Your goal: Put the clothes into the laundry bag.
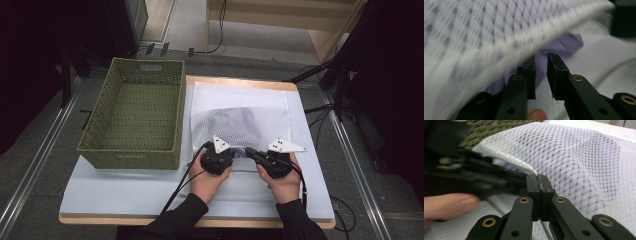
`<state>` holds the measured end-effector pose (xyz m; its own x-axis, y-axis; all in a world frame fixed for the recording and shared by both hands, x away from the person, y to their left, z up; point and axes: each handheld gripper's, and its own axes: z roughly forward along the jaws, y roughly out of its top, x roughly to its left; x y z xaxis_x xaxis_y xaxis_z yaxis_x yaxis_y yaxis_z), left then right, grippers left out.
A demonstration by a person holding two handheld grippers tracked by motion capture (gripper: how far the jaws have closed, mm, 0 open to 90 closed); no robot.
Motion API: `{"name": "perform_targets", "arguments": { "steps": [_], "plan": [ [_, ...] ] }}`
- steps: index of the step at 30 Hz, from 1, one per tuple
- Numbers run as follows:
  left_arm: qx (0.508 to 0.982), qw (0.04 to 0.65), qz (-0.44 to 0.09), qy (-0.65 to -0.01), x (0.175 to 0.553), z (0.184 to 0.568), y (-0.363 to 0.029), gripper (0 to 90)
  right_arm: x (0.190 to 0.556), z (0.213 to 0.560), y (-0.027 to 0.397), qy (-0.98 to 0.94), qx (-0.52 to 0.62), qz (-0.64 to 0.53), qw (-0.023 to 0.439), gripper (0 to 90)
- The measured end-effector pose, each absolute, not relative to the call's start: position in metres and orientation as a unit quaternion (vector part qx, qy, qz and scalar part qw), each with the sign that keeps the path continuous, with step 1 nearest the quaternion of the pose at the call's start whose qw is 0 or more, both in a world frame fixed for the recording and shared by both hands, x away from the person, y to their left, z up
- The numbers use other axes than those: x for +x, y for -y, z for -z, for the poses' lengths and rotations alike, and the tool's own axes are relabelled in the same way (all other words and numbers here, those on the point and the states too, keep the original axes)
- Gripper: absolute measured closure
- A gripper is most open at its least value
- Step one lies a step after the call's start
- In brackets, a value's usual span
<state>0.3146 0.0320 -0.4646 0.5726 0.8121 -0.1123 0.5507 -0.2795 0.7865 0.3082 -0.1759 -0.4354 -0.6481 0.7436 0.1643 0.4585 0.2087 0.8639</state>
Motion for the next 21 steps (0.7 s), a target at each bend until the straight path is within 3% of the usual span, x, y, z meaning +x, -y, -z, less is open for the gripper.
{"name": "perform_targets", "arguments": {
  "steps": [5,9,16,19,21],
  "plan": [
    [0.805,0.379,-0.148,-0.432,0.315,0.472,-0.037,79.8,0.308,0.436,0.175,-0.765,0.392,-0.488,0.148,90.0],
    [0.798,0.359,-0.167,-0.454,0.323,0.474,-0.037,90.0,0.307,0.437,0.173,-0.767,0.391,-0.487,0.146,90.0],
    [0.782,0.347,-0.198,-0.479,0.34,0.474,-0.031,90.0,0.307,0.441,0.172,-0.773,0.39,-0.481,0.139,90.0],
    [0.769,0.363,-0.178,-0.494,0.345,0.474,-0.034,90.0,0.307,0.442,0.171,-0.776,0.388,-0.478,0.139,90.0],
    [0.776,0.368,-0.172,-0.482,0.342,0.472,-0.035,84.5,0.307,0.442,0.171,-0.776,0.388,-0.478,0.139,90.0]
  ]
}}
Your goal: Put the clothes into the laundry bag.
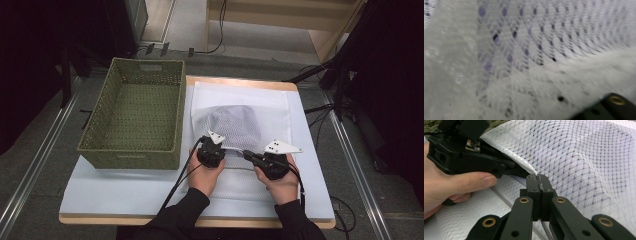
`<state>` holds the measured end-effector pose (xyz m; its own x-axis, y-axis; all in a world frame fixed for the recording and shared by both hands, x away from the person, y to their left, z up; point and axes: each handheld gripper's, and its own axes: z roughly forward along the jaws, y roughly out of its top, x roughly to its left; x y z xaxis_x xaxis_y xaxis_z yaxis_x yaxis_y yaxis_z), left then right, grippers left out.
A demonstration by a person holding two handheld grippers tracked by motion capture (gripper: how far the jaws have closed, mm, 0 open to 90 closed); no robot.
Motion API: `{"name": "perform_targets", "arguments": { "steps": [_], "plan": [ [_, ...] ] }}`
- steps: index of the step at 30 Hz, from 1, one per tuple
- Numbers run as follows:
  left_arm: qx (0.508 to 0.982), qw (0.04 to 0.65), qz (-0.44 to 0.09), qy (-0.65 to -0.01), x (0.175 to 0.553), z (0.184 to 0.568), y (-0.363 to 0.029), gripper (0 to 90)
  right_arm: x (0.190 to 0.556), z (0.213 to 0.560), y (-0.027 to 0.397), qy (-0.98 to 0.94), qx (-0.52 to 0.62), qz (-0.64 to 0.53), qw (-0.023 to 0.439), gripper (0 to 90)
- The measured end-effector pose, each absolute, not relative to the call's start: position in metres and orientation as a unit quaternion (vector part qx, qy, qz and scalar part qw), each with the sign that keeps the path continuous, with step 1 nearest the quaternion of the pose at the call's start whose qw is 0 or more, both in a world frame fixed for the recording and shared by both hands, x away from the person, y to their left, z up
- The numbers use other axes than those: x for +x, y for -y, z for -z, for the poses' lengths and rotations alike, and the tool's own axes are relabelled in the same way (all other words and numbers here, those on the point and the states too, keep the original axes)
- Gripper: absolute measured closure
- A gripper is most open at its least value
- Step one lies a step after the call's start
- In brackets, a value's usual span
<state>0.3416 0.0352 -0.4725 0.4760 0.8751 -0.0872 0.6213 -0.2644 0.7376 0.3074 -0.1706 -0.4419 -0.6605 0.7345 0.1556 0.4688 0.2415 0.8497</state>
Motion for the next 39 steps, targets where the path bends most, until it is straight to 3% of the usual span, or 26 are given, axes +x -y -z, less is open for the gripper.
{"name": "perform_targets", "arguments": {
  "steps": [3,7,11,15,29,33,39],
  "plan": [
    [0.788,0.381,-0.173,-0.452,0.327,0.469,-0.038,75.0,0.308,0.442,0.172,-0.775,0.389,-0.477,0.141,90.0],
    [0.791,0.389,-0.178,-0.438,0.31,0.467,-0.047,72.8,0.309,0.442,0.174,-0.773,0.391,-0.479,0.142,90.0],
    [0.791,0.383,-0.172,-0.446,0.304,0.467,-0.059,77.7,0.308,0.441,0.176,-0.772,0.392,-0.479,0.143,90.0],
    [0.794,0.368,-0.186,-0.447,0.3,0.469,-0.069,90.0,0.307,0.44,0.177,-0.771,0.392,-0.48,0.144,90.0],
    [0.773,0.352,-0.201,-0.488,0.332,0.475,-0.052,90.0,0.305,0.443,0.176,-0.776,0.389,-0.475,0.14,90.0],
    [0.778,0.375,-0.186,-0.469,0.323,0.473,-0.059,90.0,0.305,0.444,0.177,-0.777,0.391,-0.474,0.141,90.0],
    [0.788,0.41,-0.176,-0.424,0.294,0.462,-0.074,81.7,0.302,0.445,0.179,-0.777,0.388,-0.476,0.141,90.0]
  ]
}}
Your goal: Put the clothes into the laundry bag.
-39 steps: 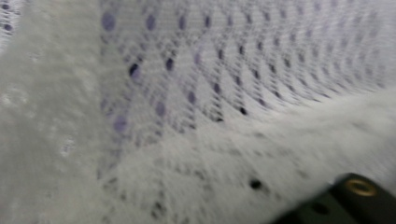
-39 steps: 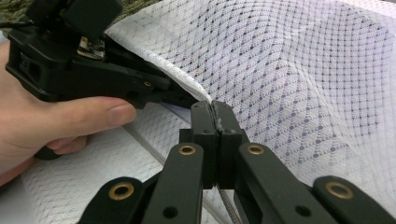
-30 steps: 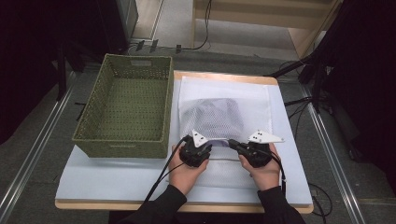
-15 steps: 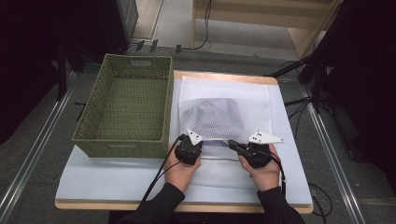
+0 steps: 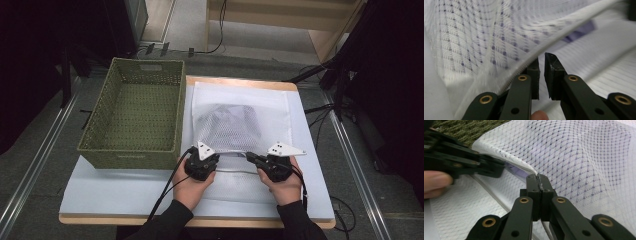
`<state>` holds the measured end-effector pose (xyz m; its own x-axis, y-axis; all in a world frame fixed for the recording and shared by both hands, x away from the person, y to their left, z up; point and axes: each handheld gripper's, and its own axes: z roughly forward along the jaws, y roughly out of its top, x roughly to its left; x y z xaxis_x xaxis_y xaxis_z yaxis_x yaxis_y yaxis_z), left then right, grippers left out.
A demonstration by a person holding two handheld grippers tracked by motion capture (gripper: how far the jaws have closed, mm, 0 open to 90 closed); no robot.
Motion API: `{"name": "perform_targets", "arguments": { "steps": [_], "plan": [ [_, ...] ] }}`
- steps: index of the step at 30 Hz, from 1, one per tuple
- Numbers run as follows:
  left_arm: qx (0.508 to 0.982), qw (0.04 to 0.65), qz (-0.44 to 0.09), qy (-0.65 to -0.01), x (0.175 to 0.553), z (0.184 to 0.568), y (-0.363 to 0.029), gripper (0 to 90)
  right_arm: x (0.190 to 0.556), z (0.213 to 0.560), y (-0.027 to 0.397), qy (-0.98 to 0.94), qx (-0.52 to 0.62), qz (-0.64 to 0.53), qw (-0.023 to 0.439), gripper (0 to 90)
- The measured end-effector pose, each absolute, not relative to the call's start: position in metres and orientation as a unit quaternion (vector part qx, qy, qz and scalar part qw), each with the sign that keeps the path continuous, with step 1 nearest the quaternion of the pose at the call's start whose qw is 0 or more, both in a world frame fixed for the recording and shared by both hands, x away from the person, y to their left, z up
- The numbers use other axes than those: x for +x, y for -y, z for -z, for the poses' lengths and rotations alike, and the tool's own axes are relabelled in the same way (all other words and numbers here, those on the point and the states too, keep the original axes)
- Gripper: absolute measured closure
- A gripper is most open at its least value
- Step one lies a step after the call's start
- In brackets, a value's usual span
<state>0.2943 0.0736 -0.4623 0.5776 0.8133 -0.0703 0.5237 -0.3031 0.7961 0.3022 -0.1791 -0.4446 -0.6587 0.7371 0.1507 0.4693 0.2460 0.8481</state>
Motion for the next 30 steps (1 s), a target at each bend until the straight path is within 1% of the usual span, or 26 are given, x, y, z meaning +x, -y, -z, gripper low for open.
{"name": "perform_targets", "arguments": {
  "steps": [8,13,14,16,19,23,26,30],
  "plan": [
    [0.792,0.43,-0.175,-0.397,0.261,0.45,-0.103,75.5,0.297,0.453,0.18,-0.784,0.389,-0.464,0.135,90.0],
    [0.792,0.442,-0.169,-0.386,0.246,0.452,-0.118,69.9,0.293,0.458,0.184,-0.785,0.392,-0.462,0.131,90.0],
    [0.793,0.445,-0.164,-0.383,0.244,0.453,-0.121,70.0,0.291,0.459,0.184,-0.783,0.394,-0.463,0.13,90.0],
    [0.793,0.442,-0.162,-0.386,0.241,0.456,-0.125,69.3,0.289,0.46,0.187,-0.78,0.396,-0.468,0.127,85.8],
    [0.791,0.448,-0.151,-0.39,0.237,0.457,-0.135,67.0,0.284,0.459,0.189,-0.776,0.398,-0.472,0.13,70.3],
    [0.784,0.451,-0.152,-0.398,0.233,0.455,-0.149,63.0,0.278,0.454,0.189,-0.772,0.397,-0.479,0.132,59.1],
    [0.783,0.45,-0.152,-0.402,0.23,0.456,-0.159,59.7,0.272,0.45,0.188,-0.768,0.395,-0.486,0.131,54.2],
    [0.785,0.443,-0.153,-0.405,0.225,0.459,-0.167,53.8,0.268,0.447,0.183,-0.769,0.392,-0.488,0.135,51.2]
  ]
}}
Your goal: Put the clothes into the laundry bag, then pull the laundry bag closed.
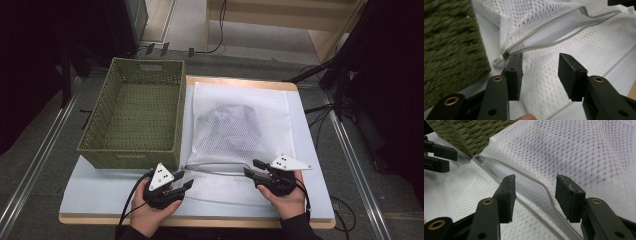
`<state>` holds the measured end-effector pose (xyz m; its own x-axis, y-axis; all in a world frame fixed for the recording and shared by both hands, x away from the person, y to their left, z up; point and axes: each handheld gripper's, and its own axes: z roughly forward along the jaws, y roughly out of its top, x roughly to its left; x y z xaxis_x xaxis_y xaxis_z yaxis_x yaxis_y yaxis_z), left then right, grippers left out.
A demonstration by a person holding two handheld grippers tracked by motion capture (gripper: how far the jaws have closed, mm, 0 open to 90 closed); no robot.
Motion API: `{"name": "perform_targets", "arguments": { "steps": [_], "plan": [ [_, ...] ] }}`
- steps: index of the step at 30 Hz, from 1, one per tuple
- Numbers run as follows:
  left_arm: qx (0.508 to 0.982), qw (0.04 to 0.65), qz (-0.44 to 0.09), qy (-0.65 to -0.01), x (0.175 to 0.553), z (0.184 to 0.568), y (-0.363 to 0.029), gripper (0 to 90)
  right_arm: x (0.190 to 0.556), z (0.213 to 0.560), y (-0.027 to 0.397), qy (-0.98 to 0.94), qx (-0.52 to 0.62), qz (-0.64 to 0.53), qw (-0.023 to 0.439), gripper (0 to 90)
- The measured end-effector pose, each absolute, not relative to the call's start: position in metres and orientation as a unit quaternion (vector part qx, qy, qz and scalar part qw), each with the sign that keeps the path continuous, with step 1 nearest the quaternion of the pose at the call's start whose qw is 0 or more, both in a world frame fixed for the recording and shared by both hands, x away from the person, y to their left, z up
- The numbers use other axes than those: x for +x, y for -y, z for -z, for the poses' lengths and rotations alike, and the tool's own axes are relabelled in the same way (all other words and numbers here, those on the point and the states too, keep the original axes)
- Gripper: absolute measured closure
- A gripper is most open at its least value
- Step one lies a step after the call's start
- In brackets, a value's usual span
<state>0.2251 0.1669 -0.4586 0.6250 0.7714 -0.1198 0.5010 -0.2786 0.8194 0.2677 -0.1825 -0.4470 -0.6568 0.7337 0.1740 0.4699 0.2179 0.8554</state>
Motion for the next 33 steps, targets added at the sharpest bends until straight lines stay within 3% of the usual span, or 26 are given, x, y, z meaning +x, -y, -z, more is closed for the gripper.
{"name": "perform_targets", "arguments": {
  "steps": [13,21,24,27,30,33],
  "plan": [
    [0.79,0.428,-0.133,-0.42,0.221,0.463,-0.183,40.1,0.265,0.429,0.172,-0.764,0.385,-0.497,0.145,51.1],
    [0.795,0.402,-0.12,-0.438,0.227,0.473,-0.169,37.3,0.266,0.43,0.152,-0.774,0.366,-0.501,0.121,63.4],
    [0.787,0.4,-0.117,-0.455,0.231,0.474,-0.164,41.3,0.267,0.433,0.142,-0.783,0.359,-0.496,0.107,69.6],
    [0.786,0.395,-0.122,-0.46,0.233,0.474,-0.16,51.4,0.266,0.436,0.13,-0.795,0.344,-0.491,0.097,75.9],
    [0.783,0.391,-0.124,-0.467,0.235,0.473,-0.158,63.1,0.266,0.441,0.111,-0.807,0.329,-0.482,0.086,78.0],
    [0.78,0.394,-0.115,-0.472,0.236,0.473,-0.162,69.2,0.269,0.446,0.095,-0.815,0.32,-0.477,0.078,76.4]
  ]
}}
